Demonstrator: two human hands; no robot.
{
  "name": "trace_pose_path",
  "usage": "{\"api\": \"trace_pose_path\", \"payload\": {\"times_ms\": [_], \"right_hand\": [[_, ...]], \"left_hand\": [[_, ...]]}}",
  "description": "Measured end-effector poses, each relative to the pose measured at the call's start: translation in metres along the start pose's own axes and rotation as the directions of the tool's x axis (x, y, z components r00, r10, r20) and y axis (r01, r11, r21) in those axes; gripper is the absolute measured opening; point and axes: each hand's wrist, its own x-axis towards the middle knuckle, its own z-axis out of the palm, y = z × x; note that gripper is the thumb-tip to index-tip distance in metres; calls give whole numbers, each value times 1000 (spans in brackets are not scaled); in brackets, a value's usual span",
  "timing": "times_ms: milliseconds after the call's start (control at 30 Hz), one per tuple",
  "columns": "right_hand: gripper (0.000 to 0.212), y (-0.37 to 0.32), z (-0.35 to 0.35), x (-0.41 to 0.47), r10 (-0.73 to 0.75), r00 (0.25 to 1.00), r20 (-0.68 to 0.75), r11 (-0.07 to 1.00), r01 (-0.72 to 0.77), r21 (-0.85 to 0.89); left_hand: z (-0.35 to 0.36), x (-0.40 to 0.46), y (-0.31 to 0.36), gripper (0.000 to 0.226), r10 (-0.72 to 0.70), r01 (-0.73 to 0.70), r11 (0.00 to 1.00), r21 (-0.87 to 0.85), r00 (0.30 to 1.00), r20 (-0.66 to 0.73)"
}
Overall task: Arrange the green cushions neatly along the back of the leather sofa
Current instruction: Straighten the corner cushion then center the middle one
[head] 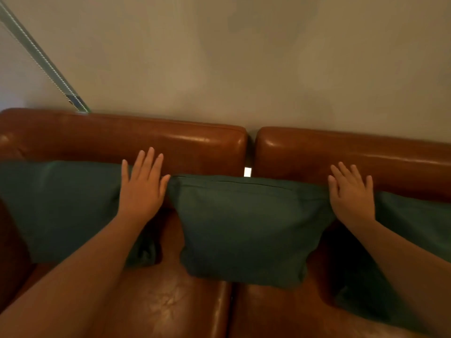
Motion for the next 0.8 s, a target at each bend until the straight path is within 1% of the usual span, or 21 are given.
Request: {"api": "trace_pose_path", "payload": {"times_ms": [100,233,333,433,467,500,533,600,633,667,700,733,767,800], "right_hand": [[46,-41,-7,-4,-100,991,-87,982,112,152],[41,-128,1,-16,-231,960,-156,913,270,306],[40,-215,16,-36,-336,923,-189,840,385,382],[42,-311,35,-66,-488,847,-210,716,526,458],[42,-343,42,-77,-523,832,-185,675,537,506],[43,-373,49,-88,-535,834,-138,651,511,561],[45,-399,57,-96,-523,848,-81,644,456,614],[50,-438,73,-104,-468,883,42,664,320,676],[53,-452,81,-103,-445,891,92,678,267,685],[55,-463,88,-101,-434,892,124,696,245,674],[55,-470,96,-98,-446,884,140,731,270,626],[56,-476,103,-95,-474,867,155,781,333,528],[57,-480,110,-92,-505,845,177,823,410,393],[60,-484,117,-89,-530,825,198,841,479,253]], "left_hand": [[-10,-1,-46,62,-55,56,998,6,998,-18],[-10,-9,-110,65,-73,70,996,52,995,69],[-4,-12,-151,67,-46,41,998,54,993,107],[8,-12,-200,66,-12,10,999,30,997,77],[12,-12,-218,64,-13,13,1000,5,997,77],[16,-13,-236,62,-19,20,1000,-15,996,90],[20,-14,-255,59,-31,33,999,-22,994,108],[25,-15,-293,56,-65,66,998,-1,984,167],[26,-14,-311,55,-81,81,997,10,974,213],[29,-12,-328,54,-91,89,996,16,962,256],[32,-12,-344,56,-93,92,996,20,952,292],[35,-13,-358,61,-86,85,996,17,944,318],[37,-15,-369,69,-66,67,998,9,940,336],[40,-17,-379,79,-32,34,999,2,936,351]]}}
